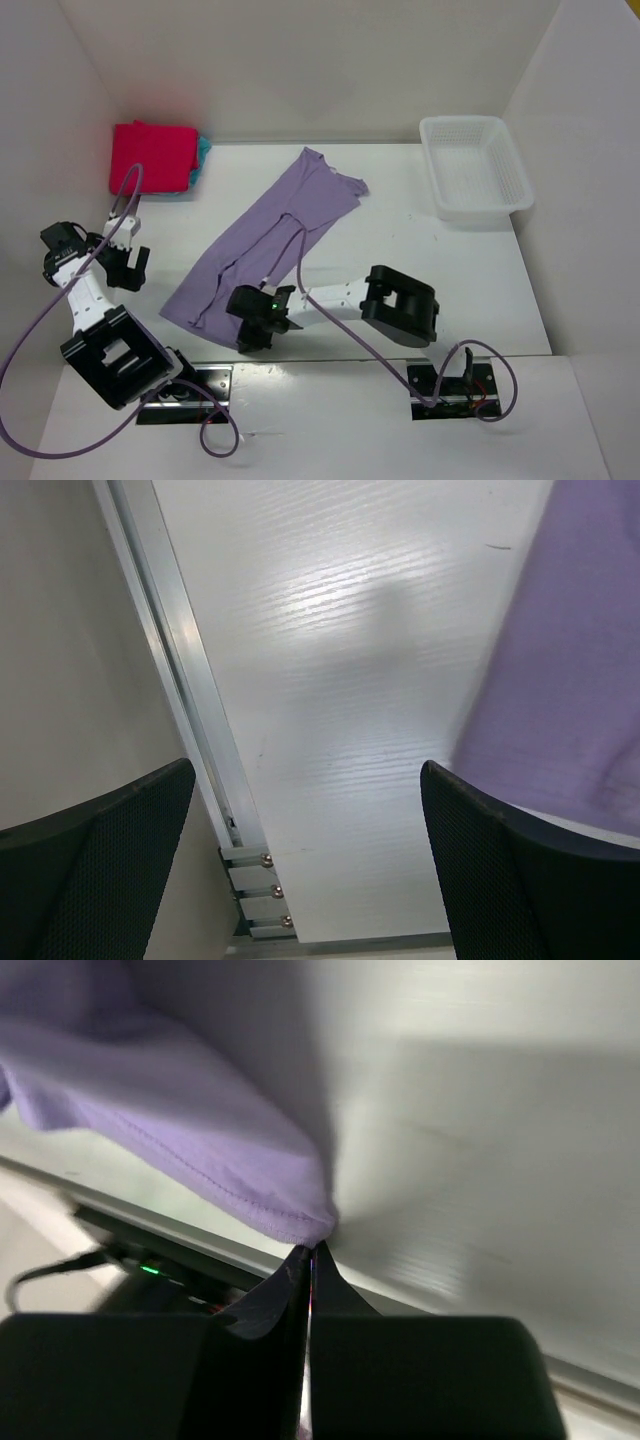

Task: Fold and stack the t-shirts
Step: Rotate the tshirt 90 degrees

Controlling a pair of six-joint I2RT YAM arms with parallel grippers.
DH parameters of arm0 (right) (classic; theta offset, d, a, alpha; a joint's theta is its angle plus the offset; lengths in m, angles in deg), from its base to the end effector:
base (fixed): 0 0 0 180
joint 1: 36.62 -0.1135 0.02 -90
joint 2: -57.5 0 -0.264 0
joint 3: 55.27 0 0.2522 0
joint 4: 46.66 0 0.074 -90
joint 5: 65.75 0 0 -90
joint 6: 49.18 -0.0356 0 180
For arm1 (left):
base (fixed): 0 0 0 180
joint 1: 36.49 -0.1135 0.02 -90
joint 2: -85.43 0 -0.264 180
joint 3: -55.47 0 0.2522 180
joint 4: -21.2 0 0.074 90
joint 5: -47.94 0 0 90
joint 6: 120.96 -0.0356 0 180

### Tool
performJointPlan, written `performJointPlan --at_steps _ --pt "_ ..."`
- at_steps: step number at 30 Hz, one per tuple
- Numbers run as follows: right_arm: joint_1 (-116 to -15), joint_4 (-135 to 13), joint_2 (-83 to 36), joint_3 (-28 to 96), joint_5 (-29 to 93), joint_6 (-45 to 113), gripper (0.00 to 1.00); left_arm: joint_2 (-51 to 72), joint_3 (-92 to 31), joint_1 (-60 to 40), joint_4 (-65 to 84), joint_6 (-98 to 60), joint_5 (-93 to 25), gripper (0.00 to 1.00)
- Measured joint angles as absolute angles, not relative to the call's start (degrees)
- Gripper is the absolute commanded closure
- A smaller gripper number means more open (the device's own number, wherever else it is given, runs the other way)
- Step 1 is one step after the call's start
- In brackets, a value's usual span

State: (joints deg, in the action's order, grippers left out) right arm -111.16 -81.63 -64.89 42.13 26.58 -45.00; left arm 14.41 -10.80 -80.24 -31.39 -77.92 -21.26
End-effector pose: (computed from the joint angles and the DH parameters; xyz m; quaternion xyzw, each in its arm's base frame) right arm 0.1172 0.4291 0.1350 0.0897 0.9615 0.2587 0.0248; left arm 0.1845 0.1592 0.2519 0.0772 0.9421 0.0750 0.3176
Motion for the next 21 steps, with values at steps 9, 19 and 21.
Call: performJointPlan --at_steps 9,19,21 --pt "-110.55 -83.73 -41.59 12.62 24.54 -49.05 1.0 15.61 -10.8 -78.38 -34.56 -81.54 -20.3 0.0" --pt "-110.38 -93.24 -14.93 -2.61 23.01 -53.22 0.59 21.03 -10.58 -60.63 -38.56 -82.46 -19.27 0.0" --pt "-111.16 -94.9 -12.98 -2.55 23.06 -52.61 0.52 24.64 -9.75 -55.78 -39.37 -84.04 -19.29 0.0"
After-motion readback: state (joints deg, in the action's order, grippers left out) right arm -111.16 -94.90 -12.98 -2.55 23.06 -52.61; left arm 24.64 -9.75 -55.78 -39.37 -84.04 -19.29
